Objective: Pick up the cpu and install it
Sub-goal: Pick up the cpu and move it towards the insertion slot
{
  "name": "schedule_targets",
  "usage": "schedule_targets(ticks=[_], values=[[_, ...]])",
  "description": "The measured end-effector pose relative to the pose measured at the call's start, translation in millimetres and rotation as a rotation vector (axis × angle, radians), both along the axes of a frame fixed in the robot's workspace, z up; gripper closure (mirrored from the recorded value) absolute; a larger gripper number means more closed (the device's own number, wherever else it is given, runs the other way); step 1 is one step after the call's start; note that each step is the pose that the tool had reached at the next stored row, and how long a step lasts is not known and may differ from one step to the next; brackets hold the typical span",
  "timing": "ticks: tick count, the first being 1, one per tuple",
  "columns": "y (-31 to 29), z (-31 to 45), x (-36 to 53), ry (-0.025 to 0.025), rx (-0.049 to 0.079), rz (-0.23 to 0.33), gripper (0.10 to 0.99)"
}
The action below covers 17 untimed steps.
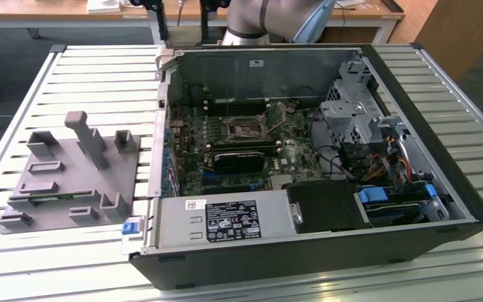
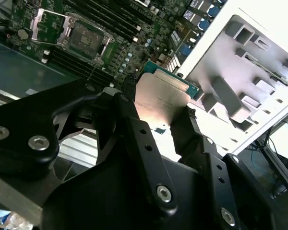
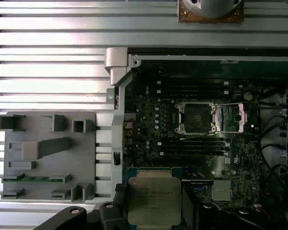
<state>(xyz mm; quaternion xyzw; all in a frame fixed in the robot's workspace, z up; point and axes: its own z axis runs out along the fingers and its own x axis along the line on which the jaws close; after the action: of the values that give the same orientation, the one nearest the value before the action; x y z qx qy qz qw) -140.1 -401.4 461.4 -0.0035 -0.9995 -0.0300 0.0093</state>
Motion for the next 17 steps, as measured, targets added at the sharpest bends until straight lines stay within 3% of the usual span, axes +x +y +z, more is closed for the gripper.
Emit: schedule_targets(ticks=[17], values=[[1.1,-0.1,41.0,0.0031,0.000,0.000,0.549]])
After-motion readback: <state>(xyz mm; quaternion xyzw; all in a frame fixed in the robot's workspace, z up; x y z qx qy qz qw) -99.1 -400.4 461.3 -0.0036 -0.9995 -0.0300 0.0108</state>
